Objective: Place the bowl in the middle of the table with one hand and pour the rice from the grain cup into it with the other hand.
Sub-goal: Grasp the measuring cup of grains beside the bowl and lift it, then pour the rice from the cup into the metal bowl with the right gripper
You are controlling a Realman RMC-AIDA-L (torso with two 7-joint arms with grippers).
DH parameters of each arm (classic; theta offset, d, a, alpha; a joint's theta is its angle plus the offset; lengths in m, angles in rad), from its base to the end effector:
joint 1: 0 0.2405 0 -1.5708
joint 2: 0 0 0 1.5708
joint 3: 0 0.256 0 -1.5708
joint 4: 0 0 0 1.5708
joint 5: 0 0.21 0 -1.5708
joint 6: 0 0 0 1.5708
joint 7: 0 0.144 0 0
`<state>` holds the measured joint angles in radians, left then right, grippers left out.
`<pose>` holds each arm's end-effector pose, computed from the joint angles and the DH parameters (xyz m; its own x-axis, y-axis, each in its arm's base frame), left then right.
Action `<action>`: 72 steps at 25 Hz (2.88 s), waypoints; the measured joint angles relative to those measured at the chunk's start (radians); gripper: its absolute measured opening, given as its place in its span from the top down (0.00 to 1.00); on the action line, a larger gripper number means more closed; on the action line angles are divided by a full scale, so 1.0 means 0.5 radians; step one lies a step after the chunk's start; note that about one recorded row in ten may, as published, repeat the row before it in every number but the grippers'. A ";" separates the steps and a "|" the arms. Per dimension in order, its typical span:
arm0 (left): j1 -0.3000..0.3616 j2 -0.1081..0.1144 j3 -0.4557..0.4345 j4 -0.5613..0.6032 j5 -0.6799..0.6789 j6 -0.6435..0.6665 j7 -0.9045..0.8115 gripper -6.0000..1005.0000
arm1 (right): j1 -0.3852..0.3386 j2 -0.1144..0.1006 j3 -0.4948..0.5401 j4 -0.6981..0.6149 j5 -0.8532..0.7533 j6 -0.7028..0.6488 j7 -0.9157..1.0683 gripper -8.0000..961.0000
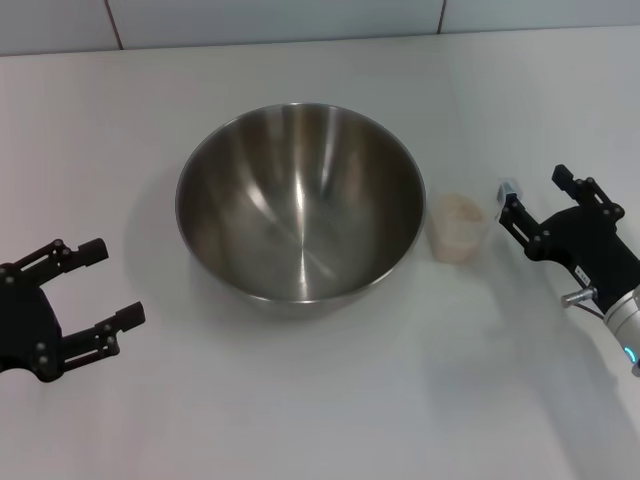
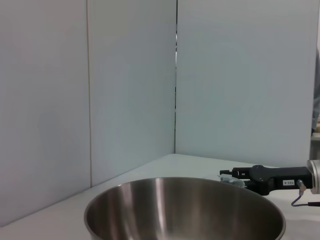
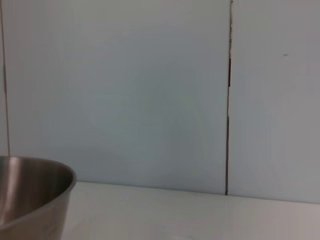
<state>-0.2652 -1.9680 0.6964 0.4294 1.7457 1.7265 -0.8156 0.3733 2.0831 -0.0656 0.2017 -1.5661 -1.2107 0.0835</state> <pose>-0.3337 0.2390 0.0280 0.7843 0.0616 0.6173 0.3436 -0.8716 -0.3496 0.3398 0.2739 -0.0629 0.7493 -0.1014 -0.6545 -0.6520 -0.2865 -0.7020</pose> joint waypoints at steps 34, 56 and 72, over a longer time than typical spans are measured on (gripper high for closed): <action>-0.014 -0.015 -0.003 0.000 0.002 -0.024 0.001 0.19 | 0.047 0.008 0.002 0.004 -0.033 0.005 -0.013 0.53; -0.021 -0.022 -0.006 0.000 0.000 -0.029 0.001 0.19 | 0.044 0.009 0.027 0.014 -0.035 -0.024 0.000 0.97; -0.009 -0.025 -0.012 0.000 0.000 -0.030 0.012 0.19 | -0.079 -0.009 0.222 -0.014 -0.030 -0.677 0.035 0.97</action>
<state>-0.2698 -1.9803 0.6902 0.4295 1.7456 1.7117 -0.8099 0.3337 2.0788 0.0454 0.1945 -1.5814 -1.5495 0.1010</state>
